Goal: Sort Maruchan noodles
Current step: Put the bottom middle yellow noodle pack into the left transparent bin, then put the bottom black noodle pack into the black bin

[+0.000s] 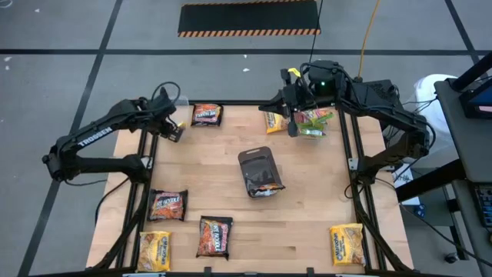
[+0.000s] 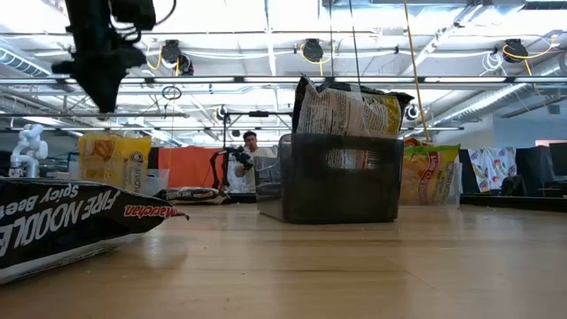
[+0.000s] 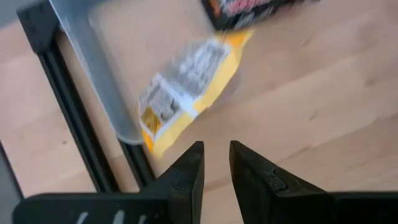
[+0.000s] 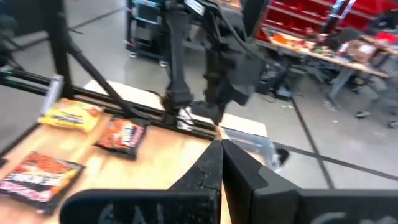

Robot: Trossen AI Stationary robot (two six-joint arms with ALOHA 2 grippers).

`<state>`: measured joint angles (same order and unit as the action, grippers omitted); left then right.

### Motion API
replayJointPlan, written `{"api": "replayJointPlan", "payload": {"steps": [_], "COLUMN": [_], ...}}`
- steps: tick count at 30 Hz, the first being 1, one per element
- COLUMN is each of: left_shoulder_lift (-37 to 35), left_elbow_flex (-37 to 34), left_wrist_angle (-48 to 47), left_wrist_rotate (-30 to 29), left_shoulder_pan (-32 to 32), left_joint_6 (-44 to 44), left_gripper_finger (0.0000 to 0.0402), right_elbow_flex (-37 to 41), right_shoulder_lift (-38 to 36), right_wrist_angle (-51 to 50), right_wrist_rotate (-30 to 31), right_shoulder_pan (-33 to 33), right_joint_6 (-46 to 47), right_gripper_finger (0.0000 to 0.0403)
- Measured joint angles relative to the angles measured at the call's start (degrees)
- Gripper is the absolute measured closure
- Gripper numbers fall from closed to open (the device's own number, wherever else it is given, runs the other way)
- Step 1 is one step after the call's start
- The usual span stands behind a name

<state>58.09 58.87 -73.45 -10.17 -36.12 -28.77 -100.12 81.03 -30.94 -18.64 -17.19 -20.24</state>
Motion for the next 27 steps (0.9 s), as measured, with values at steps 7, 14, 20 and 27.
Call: {"api": "replayJointPlan", "payload": {"steps": [7, 14, 20, 27], "left_shoulder_lift": [-2.4, -5.5, -8.3, -10.4], "left_elbow_flex": [6.9, 11.2, 11.9, 11.9], "left_wrist_angle": [-0.1, 0.0, -0.1, -0.1], "left_wrist_rotate": [-0.4, -0.3, 0.1, 9.2], "left_shoulder_pan": [0.6, 2.7, 5.4, 9.6], "left_joint_6": [0.4, -0.7, -1.5, -0.3], "left_gripper_finger": [0.0319, 0.0319, 0.0319, 0.0319], "right_elbow_flex": [0.0, 0.0, 0.0, 0.0], "right_shoulder_lift": [-1.9, -2.6, -2.5, -2.5], "right_wrist_angle": [-4.1, -10.5, -16.1, -22.7], "right_wrist_rotate": [0.8, 5.1, 11.5, 11.2], "right_shoulder_pan": [0.0, 0.0, 0.0, 0.1], "right_joint_6": [-0.3, -1.9, -2.0, -4.8], "right_gripper_finger": [0.0403, 0.0403, 0.0403, 0.0403]}}
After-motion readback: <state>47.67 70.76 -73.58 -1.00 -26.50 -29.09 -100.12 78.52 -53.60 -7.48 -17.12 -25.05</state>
